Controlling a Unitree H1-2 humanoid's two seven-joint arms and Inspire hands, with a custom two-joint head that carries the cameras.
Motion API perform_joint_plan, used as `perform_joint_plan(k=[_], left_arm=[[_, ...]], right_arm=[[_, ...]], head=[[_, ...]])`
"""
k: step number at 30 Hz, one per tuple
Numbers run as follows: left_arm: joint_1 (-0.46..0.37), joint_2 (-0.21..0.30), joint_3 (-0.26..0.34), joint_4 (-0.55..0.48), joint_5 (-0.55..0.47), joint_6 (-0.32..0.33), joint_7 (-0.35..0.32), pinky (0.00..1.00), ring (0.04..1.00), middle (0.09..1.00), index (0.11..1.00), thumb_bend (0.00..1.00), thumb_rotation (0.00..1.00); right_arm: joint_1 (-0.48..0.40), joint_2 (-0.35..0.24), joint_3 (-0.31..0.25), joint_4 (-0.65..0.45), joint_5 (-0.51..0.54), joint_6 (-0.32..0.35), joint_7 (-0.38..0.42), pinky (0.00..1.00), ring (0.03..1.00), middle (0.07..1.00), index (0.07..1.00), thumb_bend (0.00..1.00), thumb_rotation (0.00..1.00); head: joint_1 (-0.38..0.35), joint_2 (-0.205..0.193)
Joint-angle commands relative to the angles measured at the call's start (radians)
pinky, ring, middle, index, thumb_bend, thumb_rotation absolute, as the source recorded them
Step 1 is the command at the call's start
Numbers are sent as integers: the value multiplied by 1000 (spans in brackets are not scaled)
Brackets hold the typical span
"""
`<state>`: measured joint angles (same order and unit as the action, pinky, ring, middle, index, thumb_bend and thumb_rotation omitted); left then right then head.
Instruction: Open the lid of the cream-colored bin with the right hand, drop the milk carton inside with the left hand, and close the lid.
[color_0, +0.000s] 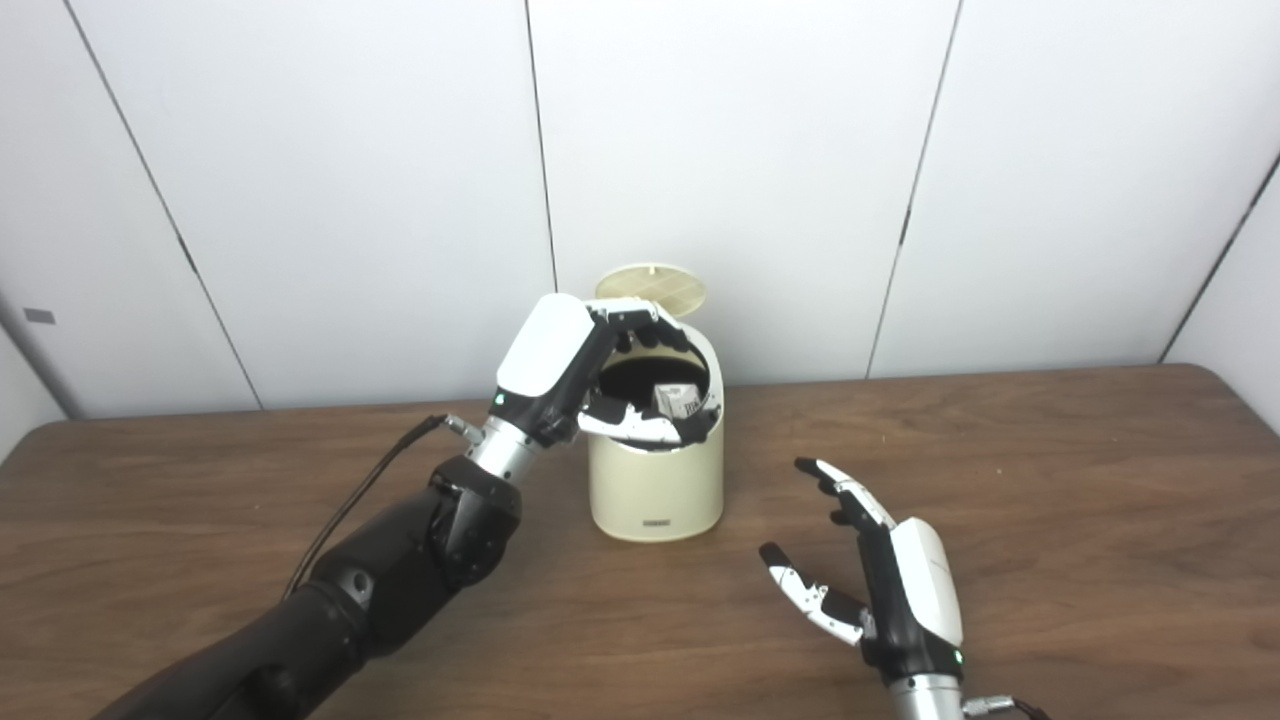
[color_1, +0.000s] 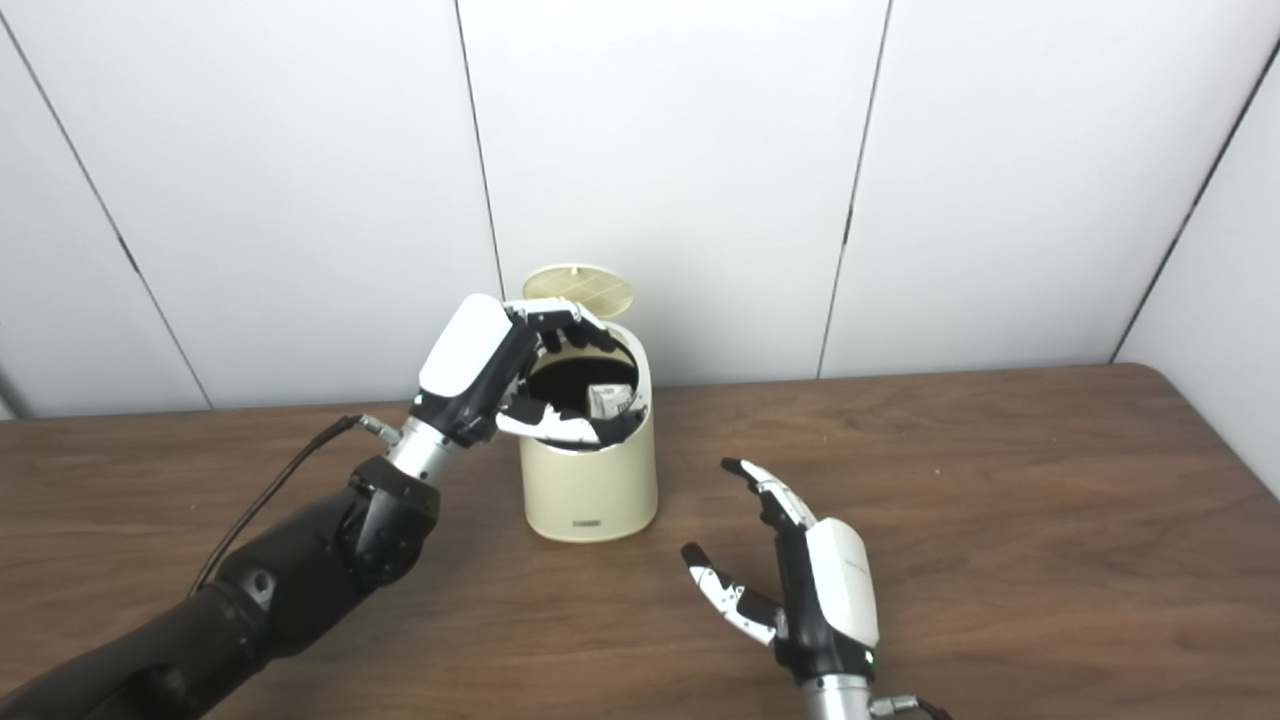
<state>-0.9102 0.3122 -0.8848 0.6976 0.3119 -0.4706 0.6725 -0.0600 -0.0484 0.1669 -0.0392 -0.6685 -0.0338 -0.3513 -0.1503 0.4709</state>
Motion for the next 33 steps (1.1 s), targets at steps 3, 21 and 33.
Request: perform_joint_plan(k=[3,21,33], left_arm=[[-22,48,-3,-106,16,1,112,444,524,550,530,650,706],[310,132,301,-564,-167,1,-168,465,525,554,556,465,724],[581,1,555,-578,-433,29,-495,688,765,788,778,497,875]], right_arm=[[28,43,24,30,15,-21,-11,687,806,832,812,248,350],[-26,27,11,95,58,-50,-15,697,817,841,821,254,377],[-98,-5,-2,23,-1,-33,-44,721,830,848,835,285,611]], head=[[1,3],[51,-15],[78,-36]])
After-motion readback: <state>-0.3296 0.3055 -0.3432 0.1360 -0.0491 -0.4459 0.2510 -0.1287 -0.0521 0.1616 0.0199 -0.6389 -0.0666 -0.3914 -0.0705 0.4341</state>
